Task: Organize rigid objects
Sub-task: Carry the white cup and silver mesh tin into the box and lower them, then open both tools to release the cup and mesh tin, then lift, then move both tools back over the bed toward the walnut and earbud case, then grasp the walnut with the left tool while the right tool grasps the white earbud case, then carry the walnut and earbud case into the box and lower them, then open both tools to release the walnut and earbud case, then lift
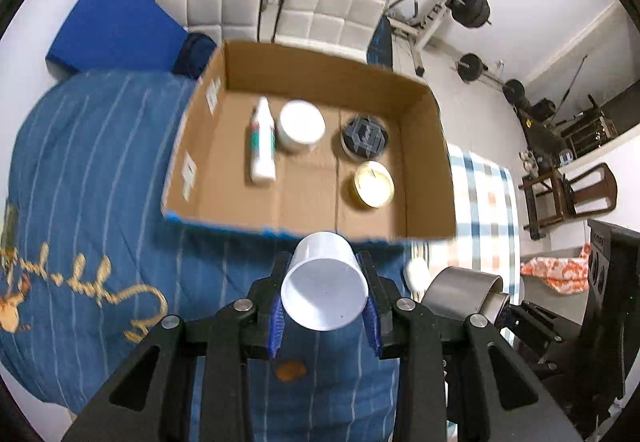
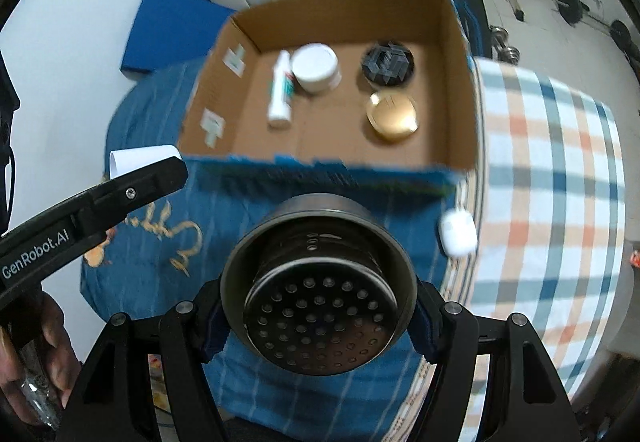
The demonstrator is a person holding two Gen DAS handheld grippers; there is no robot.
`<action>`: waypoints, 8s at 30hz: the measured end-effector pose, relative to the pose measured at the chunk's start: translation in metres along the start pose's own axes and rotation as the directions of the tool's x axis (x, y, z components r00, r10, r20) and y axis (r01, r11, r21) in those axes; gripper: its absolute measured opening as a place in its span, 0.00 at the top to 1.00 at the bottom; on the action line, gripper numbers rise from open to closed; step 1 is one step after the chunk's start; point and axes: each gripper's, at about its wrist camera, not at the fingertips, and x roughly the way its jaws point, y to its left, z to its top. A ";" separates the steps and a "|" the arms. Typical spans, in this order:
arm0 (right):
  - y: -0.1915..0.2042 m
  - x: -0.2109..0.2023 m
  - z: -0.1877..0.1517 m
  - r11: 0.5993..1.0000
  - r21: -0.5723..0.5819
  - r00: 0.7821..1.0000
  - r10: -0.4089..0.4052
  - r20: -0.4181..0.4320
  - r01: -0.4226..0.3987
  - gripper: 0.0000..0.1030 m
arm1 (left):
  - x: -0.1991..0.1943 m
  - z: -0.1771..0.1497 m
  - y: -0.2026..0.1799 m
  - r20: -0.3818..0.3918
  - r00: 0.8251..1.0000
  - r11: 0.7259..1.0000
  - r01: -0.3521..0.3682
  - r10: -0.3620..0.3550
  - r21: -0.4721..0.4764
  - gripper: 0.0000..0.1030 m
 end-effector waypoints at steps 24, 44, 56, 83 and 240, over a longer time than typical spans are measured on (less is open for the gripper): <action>-0.006 0.190 0.129 0.993 -0.007 0.967 -0.113 -0.228 0.115 0.29 | 0.189 0.102 0.084 -0.393 0.908 0.988 -0.156 0.141 -0.004 0.72; -0.002 0.243 0.138 0.981 -0.058 0.906 -0.196 -0.374 0.187 0.27 | 0.235 0.073 0.105 -0.520 0.843 0.983 -0.180 0.137 -0.033 0.66; -0.001 0.206 0.137 0.980 -0.027 0.922 -0.192 -0.335 0.195 0.10 | 0.196 0.063 0.089 -0.468 0.870 0.983 -0.182 0.156 -0.011 0.54; 0.000 0.009 0.057 0.976 0.040 0.977 -0.215 0.005 0.215 0.00 | -0.011 0.021 0.025 0.027 0.974 0.974 -0.224 0.224 0.018 0.09; -0.043 0.101 0.111 0.961 0.097 0.954 -0.240 -0.182 0.260 0.06 | 0.110 0.088 0.034 -0.148 0.946 0.956 -0.274 0.288 0.106 0.05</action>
